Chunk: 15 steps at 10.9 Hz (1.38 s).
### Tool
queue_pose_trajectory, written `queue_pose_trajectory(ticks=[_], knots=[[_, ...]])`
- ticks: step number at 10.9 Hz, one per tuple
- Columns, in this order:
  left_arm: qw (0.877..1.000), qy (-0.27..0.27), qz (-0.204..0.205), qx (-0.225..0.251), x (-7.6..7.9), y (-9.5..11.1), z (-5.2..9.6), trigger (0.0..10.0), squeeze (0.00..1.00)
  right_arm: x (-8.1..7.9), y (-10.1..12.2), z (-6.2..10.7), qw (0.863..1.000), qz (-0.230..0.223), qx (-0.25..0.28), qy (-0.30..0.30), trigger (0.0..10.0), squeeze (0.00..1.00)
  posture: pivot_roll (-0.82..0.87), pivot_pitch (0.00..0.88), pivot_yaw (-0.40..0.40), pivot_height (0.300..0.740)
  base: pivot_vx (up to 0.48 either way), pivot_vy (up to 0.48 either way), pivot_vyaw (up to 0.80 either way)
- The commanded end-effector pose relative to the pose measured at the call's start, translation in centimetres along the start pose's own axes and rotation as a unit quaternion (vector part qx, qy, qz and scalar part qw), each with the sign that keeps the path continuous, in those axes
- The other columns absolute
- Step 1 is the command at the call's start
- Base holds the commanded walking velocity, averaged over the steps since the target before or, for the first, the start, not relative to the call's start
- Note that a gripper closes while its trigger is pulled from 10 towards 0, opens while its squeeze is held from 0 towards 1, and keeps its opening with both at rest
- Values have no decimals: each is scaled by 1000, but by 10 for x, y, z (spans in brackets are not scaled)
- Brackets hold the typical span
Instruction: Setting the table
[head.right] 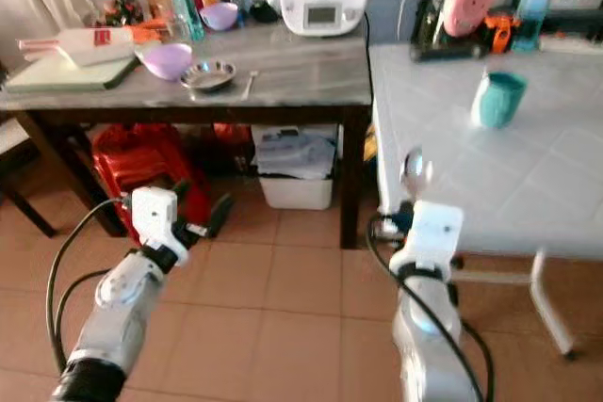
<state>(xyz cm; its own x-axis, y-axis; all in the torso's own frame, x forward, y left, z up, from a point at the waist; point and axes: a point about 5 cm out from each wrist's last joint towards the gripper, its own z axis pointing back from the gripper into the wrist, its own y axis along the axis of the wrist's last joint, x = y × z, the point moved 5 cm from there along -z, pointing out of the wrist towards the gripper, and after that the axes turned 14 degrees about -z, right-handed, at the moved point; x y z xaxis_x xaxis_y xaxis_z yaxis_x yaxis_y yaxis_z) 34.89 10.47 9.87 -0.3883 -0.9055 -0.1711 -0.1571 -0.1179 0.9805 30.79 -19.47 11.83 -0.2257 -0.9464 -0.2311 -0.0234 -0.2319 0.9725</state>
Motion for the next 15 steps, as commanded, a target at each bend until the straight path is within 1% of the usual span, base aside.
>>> queue_pose_trajectory(ticks=[1,15], knots=[[1000,2,-15,-2,-6,1,1,10000,0,-5,3,-1,1000,-5,5,5,10000,0,-15,0,91,740,0,439,0],[1000,-1,-16,-2,-4,0,0,10000,0,-5,3,-1,1000,-4,7,6,10000,0,-13,0,91,740,0,441,0]])
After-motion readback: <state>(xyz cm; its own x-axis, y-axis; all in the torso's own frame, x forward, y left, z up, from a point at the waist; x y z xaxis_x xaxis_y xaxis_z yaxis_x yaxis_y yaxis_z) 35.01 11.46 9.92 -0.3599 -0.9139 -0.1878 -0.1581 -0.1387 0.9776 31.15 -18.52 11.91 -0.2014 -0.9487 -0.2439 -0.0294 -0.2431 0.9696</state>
